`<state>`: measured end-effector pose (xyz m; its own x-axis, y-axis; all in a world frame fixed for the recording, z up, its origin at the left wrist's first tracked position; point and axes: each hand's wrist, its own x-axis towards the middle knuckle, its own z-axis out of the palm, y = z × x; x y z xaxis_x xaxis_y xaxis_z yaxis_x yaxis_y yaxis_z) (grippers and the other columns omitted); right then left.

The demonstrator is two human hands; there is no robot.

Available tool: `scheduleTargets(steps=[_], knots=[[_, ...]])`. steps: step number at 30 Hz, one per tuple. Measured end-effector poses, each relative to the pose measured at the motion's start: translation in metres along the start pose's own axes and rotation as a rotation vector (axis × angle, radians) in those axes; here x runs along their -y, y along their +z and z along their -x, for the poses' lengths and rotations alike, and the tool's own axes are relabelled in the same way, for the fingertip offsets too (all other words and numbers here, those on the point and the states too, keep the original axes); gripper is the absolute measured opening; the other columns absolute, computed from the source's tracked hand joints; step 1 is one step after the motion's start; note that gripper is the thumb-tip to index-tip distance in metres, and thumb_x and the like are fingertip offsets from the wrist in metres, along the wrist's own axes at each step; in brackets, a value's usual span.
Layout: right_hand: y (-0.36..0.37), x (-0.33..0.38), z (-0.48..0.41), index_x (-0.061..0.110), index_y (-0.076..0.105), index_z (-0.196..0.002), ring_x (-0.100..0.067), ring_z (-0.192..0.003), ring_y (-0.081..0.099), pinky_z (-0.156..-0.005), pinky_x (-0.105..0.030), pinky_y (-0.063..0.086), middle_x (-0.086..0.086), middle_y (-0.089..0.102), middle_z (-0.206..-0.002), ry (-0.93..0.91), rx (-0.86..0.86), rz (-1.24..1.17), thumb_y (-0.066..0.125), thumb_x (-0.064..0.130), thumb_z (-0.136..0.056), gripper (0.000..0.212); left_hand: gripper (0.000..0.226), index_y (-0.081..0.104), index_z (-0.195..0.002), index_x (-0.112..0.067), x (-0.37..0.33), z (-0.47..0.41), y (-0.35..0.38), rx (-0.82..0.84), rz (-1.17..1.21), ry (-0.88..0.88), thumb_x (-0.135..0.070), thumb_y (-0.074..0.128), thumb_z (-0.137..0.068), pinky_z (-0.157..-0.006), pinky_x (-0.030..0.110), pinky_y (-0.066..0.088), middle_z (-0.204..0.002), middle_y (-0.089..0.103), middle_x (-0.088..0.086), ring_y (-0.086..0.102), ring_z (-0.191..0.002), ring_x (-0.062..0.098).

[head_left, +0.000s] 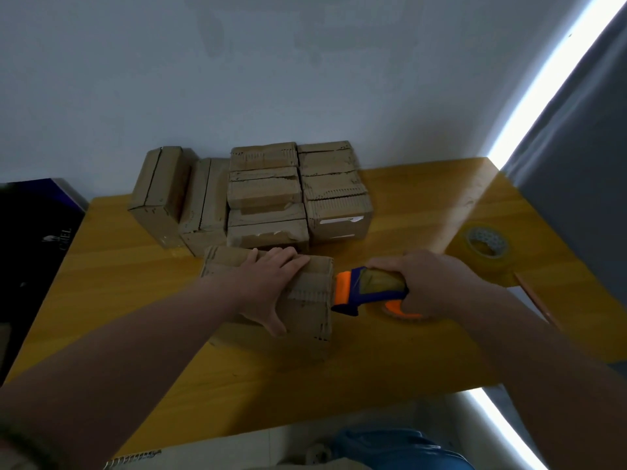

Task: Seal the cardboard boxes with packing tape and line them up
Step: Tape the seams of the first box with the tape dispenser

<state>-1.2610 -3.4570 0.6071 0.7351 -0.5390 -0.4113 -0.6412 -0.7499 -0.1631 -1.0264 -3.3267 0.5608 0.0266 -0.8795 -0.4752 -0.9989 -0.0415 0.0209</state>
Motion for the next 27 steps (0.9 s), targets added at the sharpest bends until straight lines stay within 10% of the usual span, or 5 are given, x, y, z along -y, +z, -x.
scheduleTargets(steps=[6,14,27], knots=[[-0.024,0.036,-0.015,0.05,0.032,-0.14,-0.022,-0.105,0.055,-0.068,-0.031,0.044,0.0,0.051,-0.124,0.024,-0.002,0.255,0.062,0.024,-0.088,0.065,0.129,-0.02,-0.149,-0.021,0.004,0.017,0.016,-0.075,0.085,-0.083,-0.075,0.062,-0.065,-0.115,0.05,-0.012,-0.153,-0.03,-0.001,-0.022,-0.143,0.02],[-0.022,0.045,-0.02,0.052,0.028,-0.142,-0.025,-0.117,0.051,-0.072,-0.033,0.044,-0.001,0.044,-0.138,0.121,0.044,0.291,0.063,0.027,-0.087,0.07,0.136,-0.015,-0.149,-0.004,0.019,0.053,0.055,-0.23,0.206,-0.526,-0.09,-0.025,-0.044,-0.117,0.051,-0.004,-0.156,-0.022,0.016,-0.015,-0.146,0.027],[-0.014,0.038,-0.007,0.053,0.031,-0.138,-0.022,-0.107,0.053,-0.074,-0.033,0.05,0.002,0.048,-0.127,0.129,0.001,0.136,0.063,0.032,-0.084,0.066,0.123,-0.02,-0.147,-0.007,-0.052,0.013,0.047,-0.188,0.227,-0.28,-0.093,0.004,-0.061,-0.118,0.05,-0.004,-0.154,-0.027,0.015,-0.021,-0.144,0.026]])
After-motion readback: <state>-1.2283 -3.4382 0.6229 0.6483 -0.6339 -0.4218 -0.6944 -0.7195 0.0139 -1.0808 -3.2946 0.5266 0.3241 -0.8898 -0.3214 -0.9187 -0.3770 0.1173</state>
